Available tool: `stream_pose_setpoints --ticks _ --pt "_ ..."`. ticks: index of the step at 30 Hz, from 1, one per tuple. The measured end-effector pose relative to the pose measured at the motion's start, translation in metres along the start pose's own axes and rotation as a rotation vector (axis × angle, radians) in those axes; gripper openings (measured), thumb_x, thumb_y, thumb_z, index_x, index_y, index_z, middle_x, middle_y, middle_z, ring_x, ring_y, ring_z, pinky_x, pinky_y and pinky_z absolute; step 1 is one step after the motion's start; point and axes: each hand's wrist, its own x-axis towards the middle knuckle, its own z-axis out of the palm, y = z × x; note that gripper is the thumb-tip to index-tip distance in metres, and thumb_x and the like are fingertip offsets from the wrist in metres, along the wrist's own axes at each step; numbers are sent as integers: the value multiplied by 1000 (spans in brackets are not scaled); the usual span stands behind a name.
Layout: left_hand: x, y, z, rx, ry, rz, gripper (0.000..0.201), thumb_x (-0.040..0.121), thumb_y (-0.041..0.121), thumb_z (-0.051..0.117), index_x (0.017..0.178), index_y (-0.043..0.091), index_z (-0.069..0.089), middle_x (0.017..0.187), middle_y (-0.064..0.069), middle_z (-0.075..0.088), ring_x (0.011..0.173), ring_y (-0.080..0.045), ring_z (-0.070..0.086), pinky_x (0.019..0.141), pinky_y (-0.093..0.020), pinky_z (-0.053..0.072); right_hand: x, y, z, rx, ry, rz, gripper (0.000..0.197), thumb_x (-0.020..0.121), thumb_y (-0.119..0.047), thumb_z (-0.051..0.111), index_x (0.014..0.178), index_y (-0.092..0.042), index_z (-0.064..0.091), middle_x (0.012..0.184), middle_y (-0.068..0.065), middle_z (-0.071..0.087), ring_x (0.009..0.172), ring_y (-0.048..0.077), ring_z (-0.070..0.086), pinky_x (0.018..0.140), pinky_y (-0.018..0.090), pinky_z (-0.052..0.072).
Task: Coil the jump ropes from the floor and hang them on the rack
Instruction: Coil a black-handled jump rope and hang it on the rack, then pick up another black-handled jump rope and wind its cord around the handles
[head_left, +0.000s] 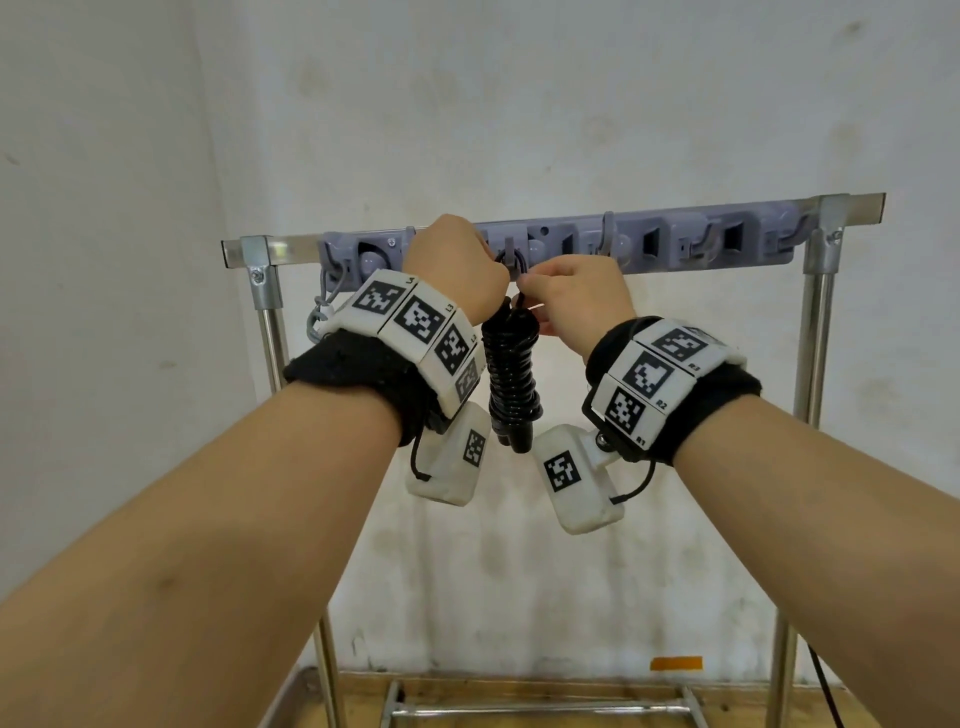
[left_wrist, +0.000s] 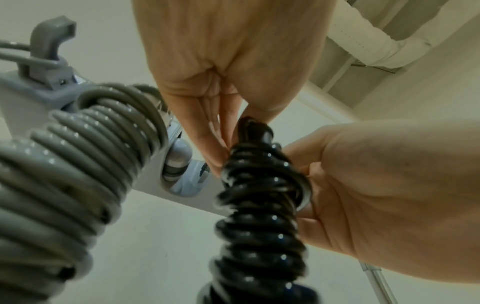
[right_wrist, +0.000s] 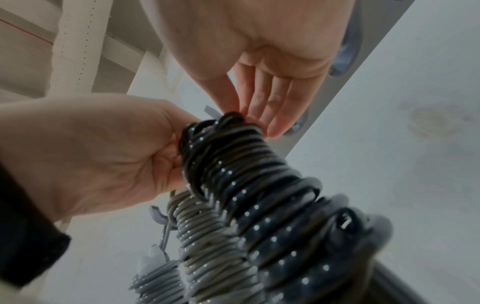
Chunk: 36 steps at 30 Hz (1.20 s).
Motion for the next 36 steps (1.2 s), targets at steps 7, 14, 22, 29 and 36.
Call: stream_pose_setpoints --ticks 7,14,22,29,36 --pt "-45 -15 -8 58 298 369 20 91 18 48 99 14 65 93 0 64 80 -17 56 71 -31 43 -31 16 -8 -94 122 -115 14 85 -17 59 96 -15 67 92 -2 67 88 14 62 78 22 49" --pt "-155 -83 31 -21 -187 459 20 83 18 58 100 15 67 78 7 63 72 -14 59 72 -38 51 -118 95 -5 -290 -58 -167 6 83 -16 59 79 -18 64 78 -2 64 73 13 56 70 23 44" --pt "-311 -189 138 99 -785 247 25 83 30 59 107 22 63 86 14 54 84 -13 58 70 -28 45 -245 254 17 -502 -606 172 11 85 -24 59 76 -22 64 72 -11 60 69 8 55 64 22 42" --pt "-452 -254 231 105 -1194 246 28 85 38 55 106 22 65 93 8 56 86 -19 58 67 -32 49 -359 386 31 -668 -1042 424 16 86 -31 57 73 -25 64 67 -13 55 62 8 50 50 21 32" --pt "-553 -301 294 120 -1423 307 32 93 43 47 104 21 68 103 4 61 89 -19 61 68 -32 51 -452 472 39 -774 -1404 579 20 89 -30 51 91 -20 69 89 3 66 80 21 60 71 35 54"
